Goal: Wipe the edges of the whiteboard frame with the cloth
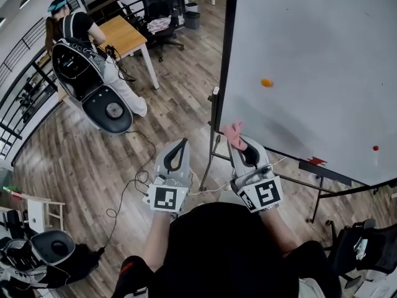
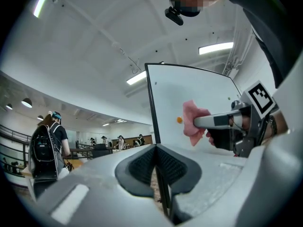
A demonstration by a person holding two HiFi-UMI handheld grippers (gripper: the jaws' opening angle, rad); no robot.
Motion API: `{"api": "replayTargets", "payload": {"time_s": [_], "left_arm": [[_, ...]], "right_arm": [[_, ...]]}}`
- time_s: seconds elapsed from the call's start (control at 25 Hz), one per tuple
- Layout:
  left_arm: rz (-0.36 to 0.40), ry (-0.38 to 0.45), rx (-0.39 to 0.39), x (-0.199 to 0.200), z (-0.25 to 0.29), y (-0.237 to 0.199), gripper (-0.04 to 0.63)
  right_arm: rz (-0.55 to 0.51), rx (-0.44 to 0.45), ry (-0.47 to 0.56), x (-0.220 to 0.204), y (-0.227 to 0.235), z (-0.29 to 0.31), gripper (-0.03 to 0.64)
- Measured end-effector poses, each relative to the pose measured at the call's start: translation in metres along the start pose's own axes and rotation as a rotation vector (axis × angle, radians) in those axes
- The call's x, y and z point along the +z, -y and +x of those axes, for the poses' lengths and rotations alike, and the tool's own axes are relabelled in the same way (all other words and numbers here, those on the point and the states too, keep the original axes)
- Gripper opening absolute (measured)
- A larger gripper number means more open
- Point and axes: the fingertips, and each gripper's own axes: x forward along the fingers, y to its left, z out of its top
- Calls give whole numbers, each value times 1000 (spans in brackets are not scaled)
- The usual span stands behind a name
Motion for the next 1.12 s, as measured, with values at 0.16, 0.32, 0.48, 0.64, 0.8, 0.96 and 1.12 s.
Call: {"api": "replayTargets", "payload": {"time_s": [0.16, 0.32, 0.48, 0.64, 0.8, 0.96, 1.12], "left_arm": [[-10, -6, -4, 0, -2, 0, 2], [-13, -9, -1, 0, -6, 1, 2], [-17, -7, 3, -1, -9, 4, 2], [-19, -11, 1, -2, -7, 6, 2], [-27, -7, 0, -1, -8, 9, 2], [-29, -8, -8, -1, -6, 13, 2], [-24, -11, -18, -3, -4, 17, 2]], "right_arm": [[-13, 1, 24, 8, 1, -4, 28], [-11, -6, 18, 7, 3, -8, 28], [7, 3, 10, 3, 0, -12, 26], [12, 17, -6, -3, -4, -12, 26], [21, 25, -23, -6, -8, -13, 26], [28, 25, -28, -8, -7, -16, 26], [46, 17, -27, -7, -4, -19, 26]]}}
